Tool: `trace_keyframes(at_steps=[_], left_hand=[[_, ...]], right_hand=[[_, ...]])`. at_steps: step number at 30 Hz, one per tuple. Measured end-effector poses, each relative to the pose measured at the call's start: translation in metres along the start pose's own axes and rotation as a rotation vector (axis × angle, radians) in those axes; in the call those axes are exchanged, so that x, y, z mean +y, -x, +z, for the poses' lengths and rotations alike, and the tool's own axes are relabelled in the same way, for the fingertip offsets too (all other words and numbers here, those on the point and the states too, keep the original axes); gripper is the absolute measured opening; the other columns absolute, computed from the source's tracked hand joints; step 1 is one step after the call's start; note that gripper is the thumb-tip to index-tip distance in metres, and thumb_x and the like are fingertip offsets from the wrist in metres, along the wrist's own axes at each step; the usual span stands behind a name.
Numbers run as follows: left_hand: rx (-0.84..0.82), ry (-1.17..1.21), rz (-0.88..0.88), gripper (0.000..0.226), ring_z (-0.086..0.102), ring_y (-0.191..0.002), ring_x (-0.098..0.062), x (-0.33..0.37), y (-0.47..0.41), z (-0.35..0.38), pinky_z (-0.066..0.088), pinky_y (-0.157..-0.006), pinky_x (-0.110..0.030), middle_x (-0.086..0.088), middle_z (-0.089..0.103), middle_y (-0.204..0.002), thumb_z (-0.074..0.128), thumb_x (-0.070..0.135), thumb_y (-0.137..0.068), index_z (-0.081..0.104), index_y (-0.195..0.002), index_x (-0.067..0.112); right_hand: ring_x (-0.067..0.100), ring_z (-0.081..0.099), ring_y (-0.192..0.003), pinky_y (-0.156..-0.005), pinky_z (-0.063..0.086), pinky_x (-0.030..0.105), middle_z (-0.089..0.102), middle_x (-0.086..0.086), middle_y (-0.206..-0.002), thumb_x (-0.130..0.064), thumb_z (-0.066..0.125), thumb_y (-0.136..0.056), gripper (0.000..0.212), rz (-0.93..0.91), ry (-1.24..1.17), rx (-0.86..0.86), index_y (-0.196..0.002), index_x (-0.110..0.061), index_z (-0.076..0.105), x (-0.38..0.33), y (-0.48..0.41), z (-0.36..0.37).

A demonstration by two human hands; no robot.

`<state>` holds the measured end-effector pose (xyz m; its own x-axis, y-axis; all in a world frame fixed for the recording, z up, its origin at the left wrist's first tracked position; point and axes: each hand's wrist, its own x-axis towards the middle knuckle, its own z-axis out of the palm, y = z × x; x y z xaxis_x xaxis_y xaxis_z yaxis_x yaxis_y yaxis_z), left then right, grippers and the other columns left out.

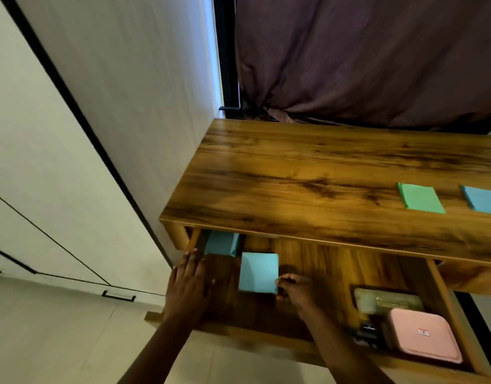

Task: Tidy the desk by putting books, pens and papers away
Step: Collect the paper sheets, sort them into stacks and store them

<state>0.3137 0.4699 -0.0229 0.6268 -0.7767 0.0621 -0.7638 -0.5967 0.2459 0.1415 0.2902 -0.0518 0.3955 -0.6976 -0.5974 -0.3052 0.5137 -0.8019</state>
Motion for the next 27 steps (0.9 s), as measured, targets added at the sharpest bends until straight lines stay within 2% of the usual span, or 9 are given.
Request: trace_keyframes(at_steps=[5, 8, 11, 13, 16, 18, 21, 24, 27], left_hand=[[-0.085, 0.093, -0.104, 0.073, 0.001, -0.147, -0.025, -0.012, -0.002, 0.005, 0.010, -0.118, -0.041, -0.008, 0.000, -0.160, 0.030, 0.056, -0.094, 0.006, -0.152, 0.019], [-0.079, 0.114, -0.096, 0.072, -0.003, -0.147, -0.024, -0.013, -0.002, 0.004, 0.008, -0.118, -0.040, -0.007, -0.004, -0.160, 0.029, 0.054, -0.095, 0.002, -0.152, 0.020], [-0.076, 0.130, -0.095, 0.069, -0.008, -0.146, -0.021, -0.013, -0.002, 0.003, 0.002, -0.117, -0.038, -0.005, -0.007, -0.160, 0.027, 0.052, -0.097, 0.000, -0.152, 0.021], [-0.077, 0.135, -0.095, 0.069, -0.010, -0.146, -0.020, -0.012, -0.002, 0.002, 0.001, -0.117, -0.038, -0.004, -0.009, -0.159, 0.027, 0.052, -0.097, -0.001, -0.152, 0.020], [-0.083, 0.128, -0.095, 0.069, -0.012, -0.146, -0.018, -0.013, -0.002, 0.004, 0.000, -0.118, -0.038, -0.003, -0.012, -0.159, 0.025, 0.053, -0.097, -0.003, -0.152, 0.020], [-0.076, 0.148, -0.097, 0.070, -0.012, -0.146, -0.017, -0.014, -0.003, 0.005, -0.001, -0.119, -0.037, -0.002, -0.011, -0.159, 0.024, 0.054, -0.097, -0.004, -0.152, 0.020], [-0.073, 0.167, -0.105, 0.071, -0.012, -0.145, -0.016, -0.014, -0.004, 0.005, -0.002, -0.118, -0.036, -0.001, -0.011, -0.159, 0.024, 0.055, -0.097, -0.005, -0.152, 0.021], [-0.069, 0.158, -0.105, 0.072, -0.012, -0.145, -0.016, -0.012, -0.005, 0.004, -0.002, -0.117, -0.035, -0.001, -0.010, -0.159, 0.023, 0.057, -0.096, -0.005, -0.151, 0.021], [-0.067, 0.147, -0.100, 0.076, -0.010, -0.145, -0.016, -0.012, -0.006, 0.004, 0.000, -0.117, -0.037, -0.003, -0.007, -0.159, 0.014, 0.062, -0.090, -0.003, -0.151, 0.020]], right_hand=[[0.009, 0.056, -0.037, -0.033, 0.044, 0.018, 0.054, 0.010, -0.069, 0.004, 0.053, -0.090, 0.021, 0.086, 0.015, 0.116, -0.074, -0.009, 0.050, -0.009, -0.032, 0.011], [0.013, 0.056, -0.052, -0.047, 0.043, 0.024, 0.057, 0.005, -0.071, -0.004, 0.052, -0.092, 0.019, 0.073, 0.104, 0.142, -0.077, -0.015, 0.051, -0.018, -0.049, 0.019], [0.012, 0.054, -0.058, -0.049, 0.040, 0.023, 0.058, 0.002, -0.075, -0.009, 0.052, -0.093, 0.008, 0.056, 0.194, 0.144, -0.091, -0.017, 0.053, -0.028, -0.063, 0.026], [0.013, 0.054, -0.057, -0.047, 0.042, 0.024, 0.063, 0.008, -0.086, -0.009, 0.054, -0.092, 0.007, 0.040, 0.254, 0.172, -0.097, -0.013, 0.058, -0.033, -0.072, 0.032], [0.017, 0.055, -0.058, -0.049, 0.045, 0.026, 0.065, 0.018, -0.103, -0.011, 0.057, -0.091, 0.022, 0.002, 0.332, 0.224, -0.110, -0.001, 0.060, -0.039, -0.081, 0.043], [0.021, 0.059, -0.068, -0.052, 0.048, 0.027, 0.064, 0.014, -0.104, -0.015, 0.059, -0.090, 0.025, -0.012, 0.356, 0.265, -0.110, -0.001, 0.060, -0.043, -0.081, 0.049], [0.028, 0.066, -0.083, -0.072, 0.058, 0.039, 0.065, 0.012, -0.110, -0.021, 0.065, -0.086, 0.027, -0.028, 0.375, 0.325, -0.108, -0.006, 0.063, -0.044, -0.084, 0.054], [0.031, 0.067, -0.090, -0.081, 0.057, 0.042, 0.064, 0.009, -0.104, -0.023, 0.067, -0.084, 0.029, -0.046, 0.368, 0.344, -0.108, -0.006, 0.064, -0.042, -0.087, 0.055], [0.033, 0.064, -0.101, -0.087, 0.054, 0.045, 0.065, 0.011, -0.117, -0.029, 0.071, -0.080, 0.031, -0.055, 0.388, 0.350, -0.106, -0.012, 0.067, -0.029, -0.112, 0.050]])
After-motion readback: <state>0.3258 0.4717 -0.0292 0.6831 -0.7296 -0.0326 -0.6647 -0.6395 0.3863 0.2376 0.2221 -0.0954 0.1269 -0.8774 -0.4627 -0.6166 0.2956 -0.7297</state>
